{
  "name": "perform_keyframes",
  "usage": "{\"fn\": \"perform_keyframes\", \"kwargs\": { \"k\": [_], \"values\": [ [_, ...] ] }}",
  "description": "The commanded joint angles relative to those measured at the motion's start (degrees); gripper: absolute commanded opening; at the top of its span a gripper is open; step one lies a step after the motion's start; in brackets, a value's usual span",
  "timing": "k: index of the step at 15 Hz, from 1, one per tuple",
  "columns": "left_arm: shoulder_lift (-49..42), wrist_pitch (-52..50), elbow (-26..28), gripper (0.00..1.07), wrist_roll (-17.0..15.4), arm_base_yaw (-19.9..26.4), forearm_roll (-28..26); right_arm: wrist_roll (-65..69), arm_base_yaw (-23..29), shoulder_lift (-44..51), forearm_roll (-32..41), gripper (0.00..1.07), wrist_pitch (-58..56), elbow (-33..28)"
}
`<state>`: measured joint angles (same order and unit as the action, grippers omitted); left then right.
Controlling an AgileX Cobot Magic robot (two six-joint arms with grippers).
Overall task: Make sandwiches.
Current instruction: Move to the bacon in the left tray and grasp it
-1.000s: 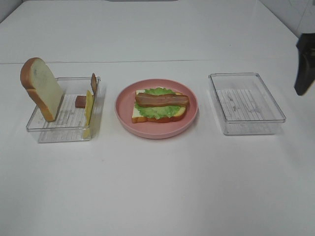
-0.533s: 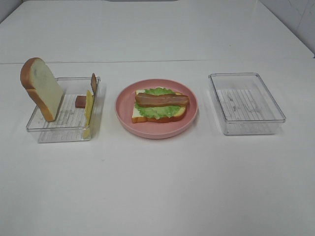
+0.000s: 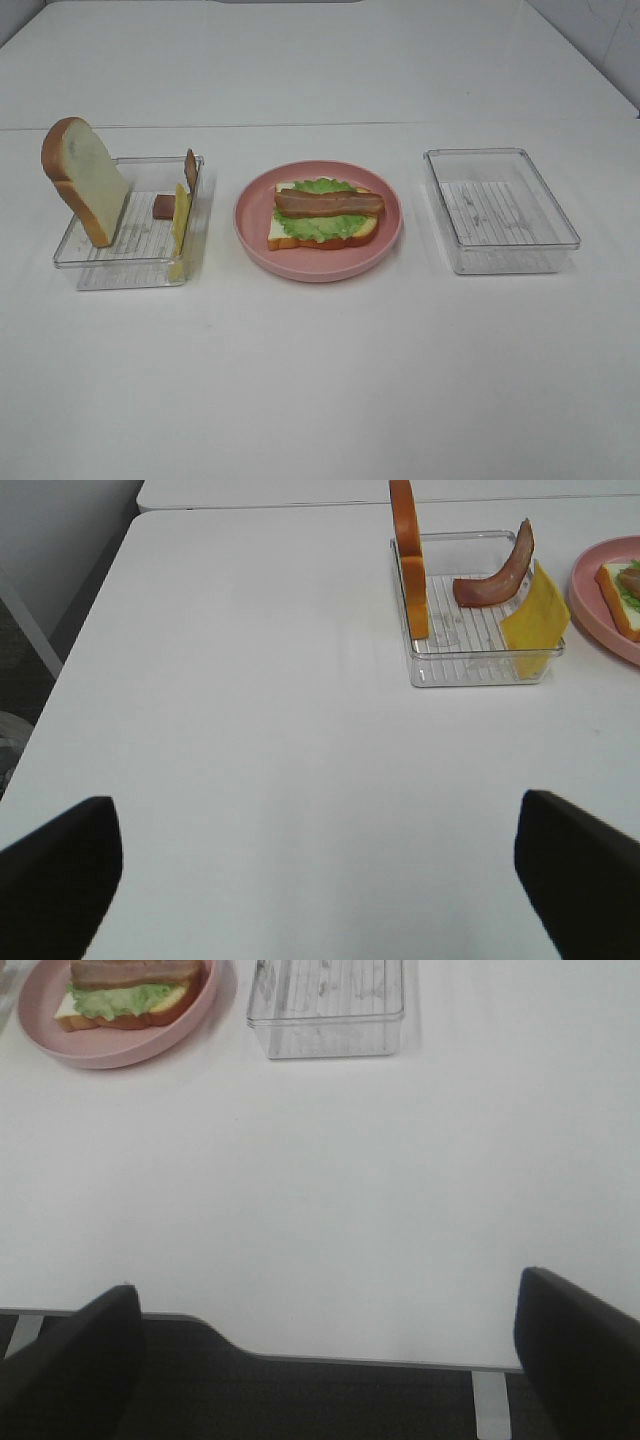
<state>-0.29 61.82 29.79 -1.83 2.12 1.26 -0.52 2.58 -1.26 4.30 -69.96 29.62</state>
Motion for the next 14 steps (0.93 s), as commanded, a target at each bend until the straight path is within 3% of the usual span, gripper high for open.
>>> {"fn": "perform_keyframes", "kwargs": {
  "k": [1, 5, 14],
  "values": [
    [-0.86, -0.23, -0.17, 1.02, 0.06, -0.17, 0.34, -1.95, 0.06, 2.92, 1.26, 0.96, -1.38, -1.15],
    [-0.97, -0.23, -0.17, 1.02, 0.06, -0.17, 0.34, -2.64, 0.06, 2.92, 1.6, 0.96, 7.1, -4.01],
    [-0.8, -0.23, -0.17, 1.02, 0.06, -0.17, 0.34, -2.12, -0.11, 2.86, 1.43, 0.96, 6.93, -3.84]
  ]
}}
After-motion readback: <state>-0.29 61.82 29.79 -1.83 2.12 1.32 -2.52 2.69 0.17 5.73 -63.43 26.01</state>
